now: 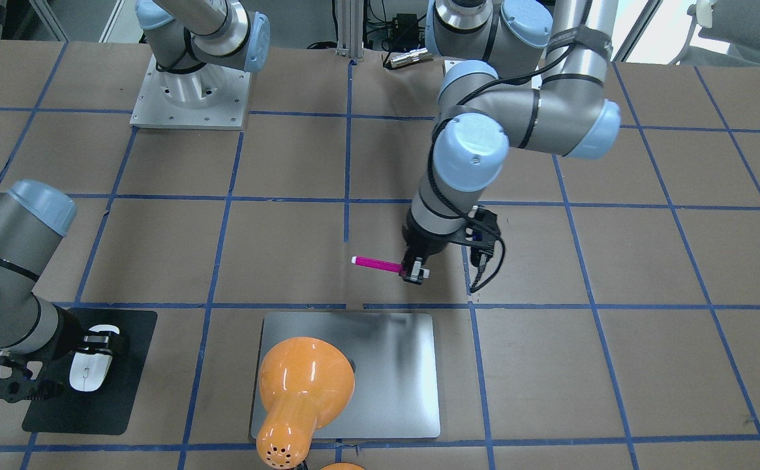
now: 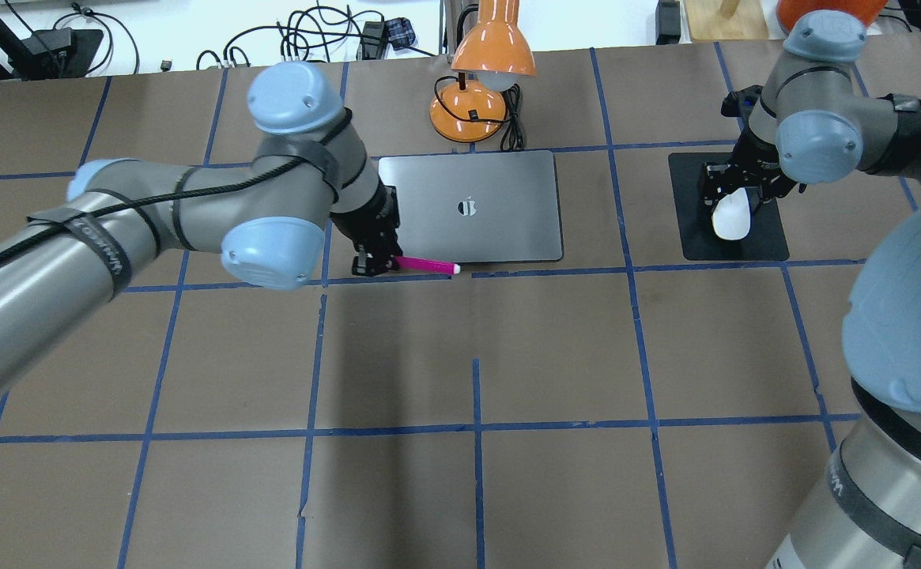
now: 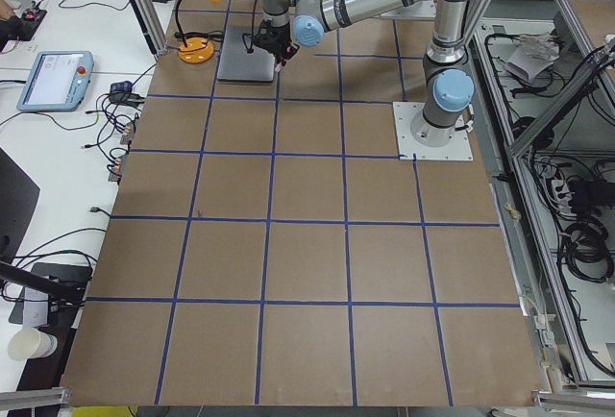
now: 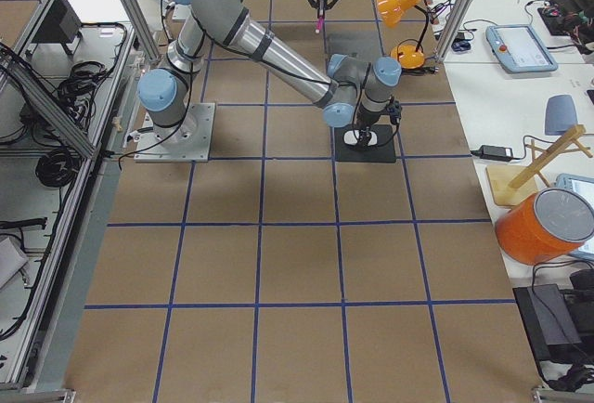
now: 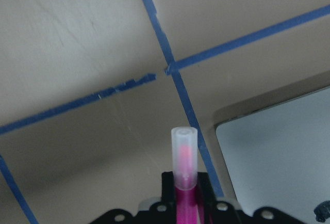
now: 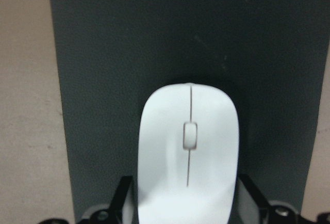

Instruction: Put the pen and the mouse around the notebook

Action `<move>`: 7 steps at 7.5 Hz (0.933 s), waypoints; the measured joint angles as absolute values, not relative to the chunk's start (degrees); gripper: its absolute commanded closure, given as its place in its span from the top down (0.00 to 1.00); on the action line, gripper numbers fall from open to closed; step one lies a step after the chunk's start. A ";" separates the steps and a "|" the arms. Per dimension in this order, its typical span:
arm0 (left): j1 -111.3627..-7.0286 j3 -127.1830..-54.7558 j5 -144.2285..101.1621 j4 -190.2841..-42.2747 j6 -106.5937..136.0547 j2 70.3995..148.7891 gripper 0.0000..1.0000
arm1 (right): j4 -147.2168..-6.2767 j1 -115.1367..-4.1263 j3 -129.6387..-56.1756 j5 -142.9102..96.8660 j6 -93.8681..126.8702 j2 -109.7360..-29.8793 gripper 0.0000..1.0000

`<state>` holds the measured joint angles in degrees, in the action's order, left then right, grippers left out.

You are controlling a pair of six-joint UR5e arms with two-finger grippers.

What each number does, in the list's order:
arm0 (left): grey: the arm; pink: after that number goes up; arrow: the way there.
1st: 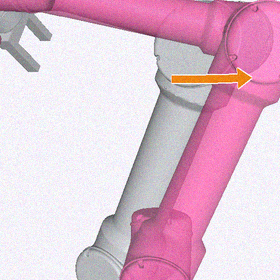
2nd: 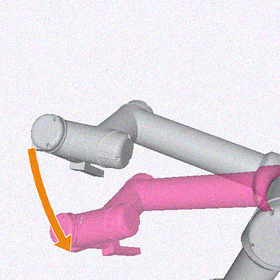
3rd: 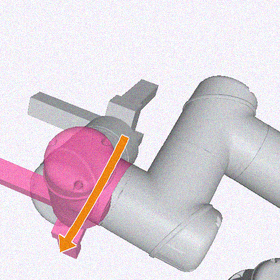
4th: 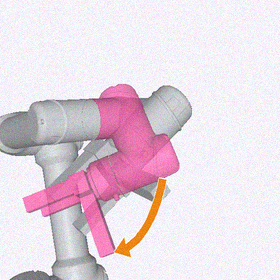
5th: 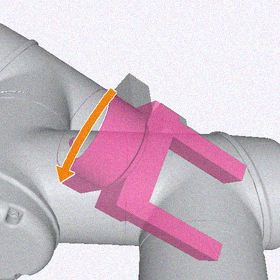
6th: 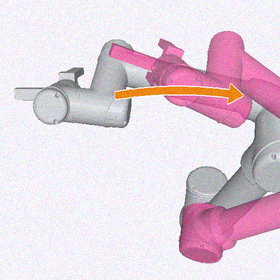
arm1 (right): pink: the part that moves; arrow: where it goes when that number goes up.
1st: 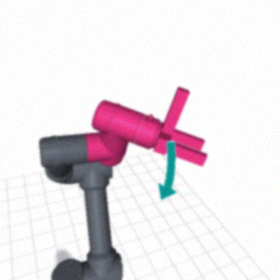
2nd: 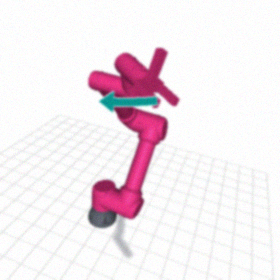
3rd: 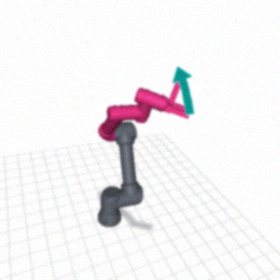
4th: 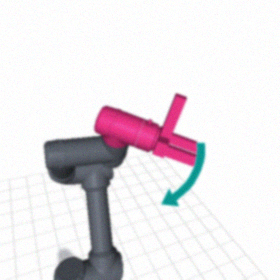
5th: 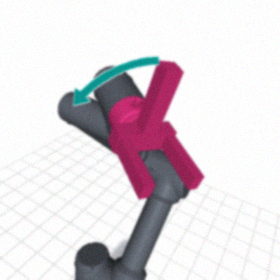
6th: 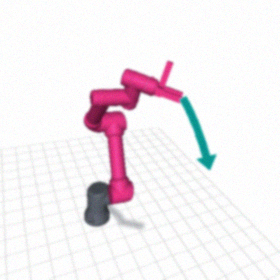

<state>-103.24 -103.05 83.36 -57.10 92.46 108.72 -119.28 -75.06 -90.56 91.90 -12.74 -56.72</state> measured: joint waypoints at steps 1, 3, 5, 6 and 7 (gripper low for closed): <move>-107.17 -103.06 83.13 -55.56 98.05 111.21 0.00 | -118.30 -75.15 -89.50 91.97 -12.64 -57.36 1.00; -111.76 -103.89 83.03 -54.66 102.65 114.04 0.00 | -109.08 -75.92 -83.68 90.44 -12.56 -61.38 1.00; -112.47 -105.46 83.22 -54.58 102.75 114.62 0.00 | -96.24 -79.43 -78.56 88.39 -9.99 -68.83 1.00; -112.43 -105.82 83.40 -54.50 102.64 114.66 0.06 | -91.23 -81.79 -77.92 88.08 -6.87 -73.35 1.00; -112.38 -105.96 83.64 -54.55 102.54 114.68 0.99 | -87.63 -84.04 -78.13 87.93 -2.96 -77.51 1.00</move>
<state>-112.38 -105.96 83.64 -54.55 102.54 114.68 -87.63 -84.04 -78.13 87.93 -2.96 -77.51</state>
